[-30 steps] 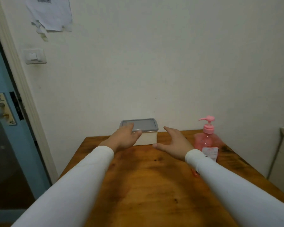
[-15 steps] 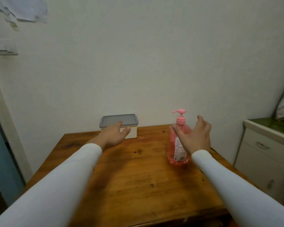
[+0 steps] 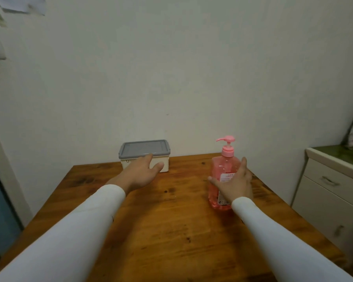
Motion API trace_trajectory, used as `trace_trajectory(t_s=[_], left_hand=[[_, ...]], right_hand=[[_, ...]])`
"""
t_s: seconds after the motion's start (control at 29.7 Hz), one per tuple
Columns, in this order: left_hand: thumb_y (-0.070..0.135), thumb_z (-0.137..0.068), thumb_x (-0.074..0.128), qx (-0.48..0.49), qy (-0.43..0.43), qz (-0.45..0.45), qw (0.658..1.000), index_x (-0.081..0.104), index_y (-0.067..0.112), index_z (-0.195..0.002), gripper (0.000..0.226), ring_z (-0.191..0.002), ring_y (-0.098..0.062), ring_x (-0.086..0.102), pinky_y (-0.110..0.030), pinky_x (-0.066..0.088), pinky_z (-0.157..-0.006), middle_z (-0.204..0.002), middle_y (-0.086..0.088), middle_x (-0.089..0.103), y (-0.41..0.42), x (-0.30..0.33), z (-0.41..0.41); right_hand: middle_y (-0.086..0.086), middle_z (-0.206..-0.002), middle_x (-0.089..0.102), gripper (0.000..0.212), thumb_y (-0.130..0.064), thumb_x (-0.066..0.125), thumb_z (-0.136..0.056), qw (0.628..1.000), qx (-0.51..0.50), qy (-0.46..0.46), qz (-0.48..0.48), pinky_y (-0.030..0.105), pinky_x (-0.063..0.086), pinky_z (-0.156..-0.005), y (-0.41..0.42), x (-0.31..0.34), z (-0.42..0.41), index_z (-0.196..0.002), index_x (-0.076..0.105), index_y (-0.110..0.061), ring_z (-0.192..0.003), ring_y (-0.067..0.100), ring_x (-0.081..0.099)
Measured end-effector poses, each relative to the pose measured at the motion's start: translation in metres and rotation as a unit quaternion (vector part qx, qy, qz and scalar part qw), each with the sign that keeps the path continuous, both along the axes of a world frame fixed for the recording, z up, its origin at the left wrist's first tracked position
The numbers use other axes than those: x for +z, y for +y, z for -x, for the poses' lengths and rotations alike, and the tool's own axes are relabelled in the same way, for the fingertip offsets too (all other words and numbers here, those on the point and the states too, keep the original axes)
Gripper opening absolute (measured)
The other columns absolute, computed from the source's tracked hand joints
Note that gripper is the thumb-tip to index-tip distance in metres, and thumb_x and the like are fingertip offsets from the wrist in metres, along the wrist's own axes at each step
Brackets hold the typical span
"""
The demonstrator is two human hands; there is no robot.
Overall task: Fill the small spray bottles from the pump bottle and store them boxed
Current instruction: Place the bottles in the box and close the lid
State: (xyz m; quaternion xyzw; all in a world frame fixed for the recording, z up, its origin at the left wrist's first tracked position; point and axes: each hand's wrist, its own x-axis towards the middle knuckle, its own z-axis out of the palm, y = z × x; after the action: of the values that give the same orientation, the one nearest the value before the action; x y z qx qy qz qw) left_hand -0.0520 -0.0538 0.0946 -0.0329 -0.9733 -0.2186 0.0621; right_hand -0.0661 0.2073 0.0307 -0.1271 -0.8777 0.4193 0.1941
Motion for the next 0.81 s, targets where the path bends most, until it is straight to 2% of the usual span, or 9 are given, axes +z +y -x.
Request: trace_trajectory(t_s=[0.2,0.54,0.81], left_hand=[[0.056,-0.097,0.033,0.004,-0.011,-0.009,1.0,0.018,0.022,-0.153,0.067,-0.143,-0.026,0.028,-0.043,0.029,-0.112,-0.157,-0.005,0.026,-0.004,-0.007,0.018],[0.055,-0.098,0.034,0.016,-0.024,0.002,1.0,0.018,0.021,-0.153,0.066,-0.143,-0.026,0.027,-0.042,0.028,-0.113,-0.158,-0.005,0.025,-0.017,-0.016,0.049],[0.056,-0.097,0.033,0.038,-0.036,0.014,0.999,0.018,0.022,-0.153,0.067,-0.143,-0.024,0.027,-0.041,0.027,-0.113,-0.158,-0.004,0.025,-0.05,-0.019,0.097]], right_hand=[[0.016,-0.149,0.029,0.118,-0.038,0.082,-0.068,1.0,-0.003,0.018,0.002,0.05,0.044,-0.098,-0.003,-0.007,0.012,-0.15,-0.002,-0.029,-0.129,0.04,0.043],[0.012,-0.148,0.035,0.112,-0.034,0.083,-0.068,0.999,0.003,0.035,0.014,0.048,0.044,-0.099,-0.021,-0.002,0.05,-0.15,0.008,-0.026,-0.129,0.036,0.044],[0.011,-0.15,0.033,0.11,-0.031,0.083,-0.069,0.998,0.039,0.045,0.021,0.047,0.043,-0.101,-0.057,0.005,0.121,-0.15,0.008,-0.025,-0.133,0.035,0.041]])
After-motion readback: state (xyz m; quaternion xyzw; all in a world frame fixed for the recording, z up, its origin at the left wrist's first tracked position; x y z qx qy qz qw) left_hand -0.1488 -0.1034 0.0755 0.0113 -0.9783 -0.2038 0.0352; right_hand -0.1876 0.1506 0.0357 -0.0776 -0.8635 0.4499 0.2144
